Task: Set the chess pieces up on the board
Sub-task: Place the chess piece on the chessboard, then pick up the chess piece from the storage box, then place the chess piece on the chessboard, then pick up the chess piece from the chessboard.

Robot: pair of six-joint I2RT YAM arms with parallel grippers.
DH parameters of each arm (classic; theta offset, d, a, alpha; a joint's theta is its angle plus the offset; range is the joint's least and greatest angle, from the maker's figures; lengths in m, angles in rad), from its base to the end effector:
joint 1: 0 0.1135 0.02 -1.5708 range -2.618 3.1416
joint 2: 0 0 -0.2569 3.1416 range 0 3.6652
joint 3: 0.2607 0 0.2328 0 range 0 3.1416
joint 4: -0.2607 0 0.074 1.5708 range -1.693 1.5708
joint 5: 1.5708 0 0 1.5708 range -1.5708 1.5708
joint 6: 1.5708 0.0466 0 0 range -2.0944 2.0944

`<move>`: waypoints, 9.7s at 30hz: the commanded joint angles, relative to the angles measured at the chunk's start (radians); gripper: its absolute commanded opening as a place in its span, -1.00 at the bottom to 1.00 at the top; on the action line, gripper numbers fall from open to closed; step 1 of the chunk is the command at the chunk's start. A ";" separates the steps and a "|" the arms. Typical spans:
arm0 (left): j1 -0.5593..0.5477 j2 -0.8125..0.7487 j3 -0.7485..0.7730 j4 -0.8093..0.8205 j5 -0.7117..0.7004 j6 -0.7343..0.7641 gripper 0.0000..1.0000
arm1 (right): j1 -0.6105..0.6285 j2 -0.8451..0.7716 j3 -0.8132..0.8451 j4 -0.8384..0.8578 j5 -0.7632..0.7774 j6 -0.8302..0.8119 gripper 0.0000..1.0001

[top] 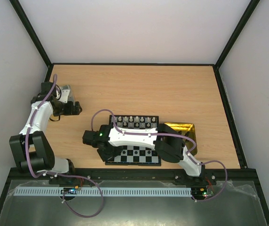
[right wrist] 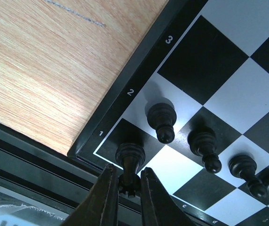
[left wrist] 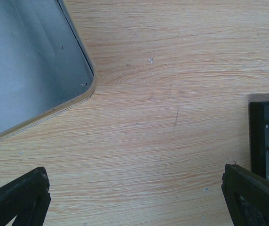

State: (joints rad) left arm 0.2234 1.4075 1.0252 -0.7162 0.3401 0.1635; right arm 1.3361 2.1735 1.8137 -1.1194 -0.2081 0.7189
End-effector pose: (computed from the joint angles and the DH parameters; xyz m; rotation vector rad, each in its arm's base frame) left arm 0.2599 0.0431 0.2337 0.0295 2.6004 -0.3176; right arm 0.0856 0.3993 0.1830 0.9242 -2.8520 -0.2795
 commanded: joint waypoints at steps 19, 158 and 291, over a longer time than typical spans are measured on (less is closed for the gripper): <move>0.004 -0.017 -0.018 -0.002 0.015 -0.005 0.98 | 0.008 0.003 -0.009 -0.010 -0.013 -0.002 -0.64; -0.079 0.086 0.006 -0.029 0.068 0.022 0.98 | -0.923 -0.595 -0.819 0.203 0.125 -0.059 -0.91; -0.110 0.078 0.002 -0.025 0.019 0.013 0.98 | -0.403 -0.411 -0.610 0.206 0.325 0.150 -0.87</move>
State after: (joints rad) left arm 0.1162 1.4891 1.0145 -0.7269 0.3618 0.1753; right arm 0.9409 1.7874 1.1862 -0.9142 0.1078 0.8829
